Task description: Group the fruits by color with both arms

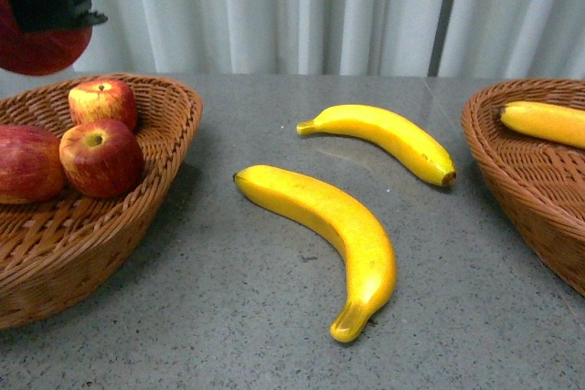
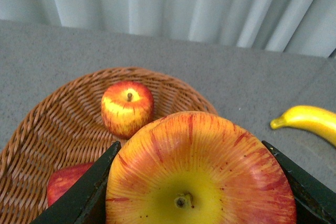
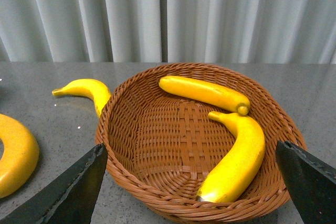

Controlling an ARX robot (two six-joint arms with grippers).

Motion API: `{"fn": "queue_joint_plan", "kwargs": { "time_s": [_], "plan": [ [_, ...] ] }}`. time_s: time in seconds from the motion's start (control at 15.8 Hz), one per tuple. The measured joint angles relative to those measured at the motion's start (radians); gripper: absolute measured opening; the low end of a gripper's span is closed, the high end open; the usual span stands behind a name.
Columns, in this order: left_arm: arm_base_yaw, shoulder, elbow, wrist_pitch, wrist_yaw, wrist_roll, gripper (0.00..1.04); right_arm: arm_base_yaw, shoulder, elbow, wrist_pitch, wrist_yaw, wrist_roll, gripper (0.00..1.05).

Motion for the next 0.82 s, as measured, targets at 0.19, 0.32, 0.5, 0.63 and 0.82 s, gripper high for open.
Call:
{"fn": "queue_joint_plan", "kwargs": {
  "time_s": [0.19, 0.32, 0.5, 0.63, 0.82],
  "plan": [
    [0.021, 0.036, -0.056, -0.021, 0.02, 0.001, 0.69, 0.0, 0.0, 0.0, 0.0, 0.0, 0.0, 0.98],
    [0.016, 0.052, -0.084, -0.024, 0.03, 0.0, 0.69, 0.0, 0.0, 0.0, 0.0, 0.0, 0.0, 0.98],
    [-0.071, -0.013, -0.116, -0.029, 0.012, -0.014, 0.98, 0.0, 0.0, 0.0, 0.0, 0.0, 0.0, 0.98],
    [-0.084, -0.079, -0.116, -0.011, -0.004, -0.011, 0.98, 0.0, 0.0, 0.0, 0.0, 0.0, 0.0, 0.98],
    [-0.115, -0.223, -0.119, 0.017, -0.044, 0.044, 0.98, 0.0, 0.0, 0.0, 0.0, 0.0, 0.0, 0.98]
  ]
}}
